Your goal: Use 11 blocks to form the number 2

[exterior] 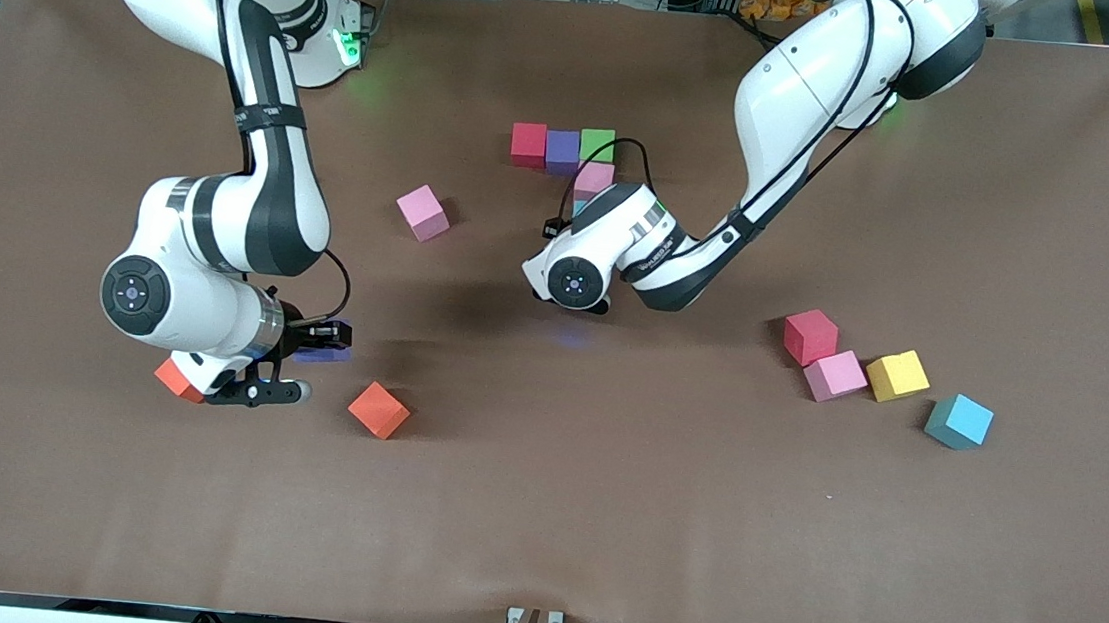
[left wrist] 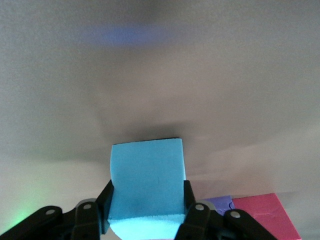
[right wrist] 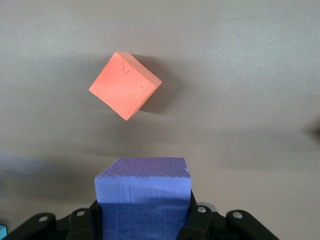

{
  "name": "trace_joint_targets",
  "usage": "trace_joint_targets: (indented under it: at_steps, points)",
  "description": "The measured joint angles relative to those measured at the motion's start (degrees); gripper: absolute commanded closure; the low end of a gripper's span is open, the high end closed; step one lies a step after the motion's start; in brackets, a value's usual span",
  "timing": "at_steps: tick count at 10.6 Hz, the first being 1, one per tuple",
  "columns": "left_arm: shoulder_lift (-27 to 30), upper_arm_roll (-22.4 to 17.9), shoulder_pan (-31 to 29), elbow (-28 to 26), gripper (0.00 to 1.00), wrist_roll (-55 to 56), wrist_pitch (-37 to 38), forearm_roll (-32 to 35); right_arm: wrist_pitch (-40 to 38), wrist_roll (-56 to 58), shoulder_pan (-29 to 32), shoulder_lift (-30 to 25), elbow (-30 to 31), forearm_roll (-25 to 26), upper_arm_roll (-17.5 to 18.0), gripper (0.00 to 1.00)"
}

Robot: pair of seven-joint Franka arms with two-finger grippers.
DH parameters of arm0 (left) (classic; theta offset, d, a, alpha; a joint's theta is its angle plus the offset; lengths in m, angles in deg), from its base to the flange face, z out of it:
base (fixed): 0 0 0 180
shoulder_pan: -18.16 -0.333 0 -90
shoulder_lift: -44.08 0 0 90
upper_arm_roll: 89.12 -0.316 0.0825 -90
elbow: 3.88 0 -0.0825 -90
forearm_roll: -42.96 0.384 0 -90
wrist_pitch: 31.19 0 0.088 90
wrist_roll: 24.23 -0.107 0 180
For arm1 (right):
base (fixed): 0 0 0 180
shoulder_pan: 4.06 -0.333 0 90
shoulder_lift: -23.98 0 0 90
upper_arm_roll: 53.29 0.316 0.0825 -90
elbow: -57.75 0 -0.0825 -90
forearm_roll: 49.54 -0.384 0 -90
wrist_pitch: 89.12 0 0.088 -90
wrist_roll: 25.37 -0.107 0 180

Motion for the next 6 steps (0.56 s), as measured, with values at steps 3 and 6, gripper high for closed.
trace_joint_targets:
  at_steps: [3, 6]
  points:
    - [-0.01, -0.04, 0.82, -0.01, 1.00, 0.00, 0.11, 0.00, -0.01, 0.00, 0.01, 0.01, 0.04, 0.00, 0.00, 0.78]
    - [-0.02, -0.11, 1.29, 0.00, 0.95, 0.00, 0.12, 0.00, -0.01, 0.00, 0.01, 0.02, 0.10, -0.18, 0.00, 0.78]
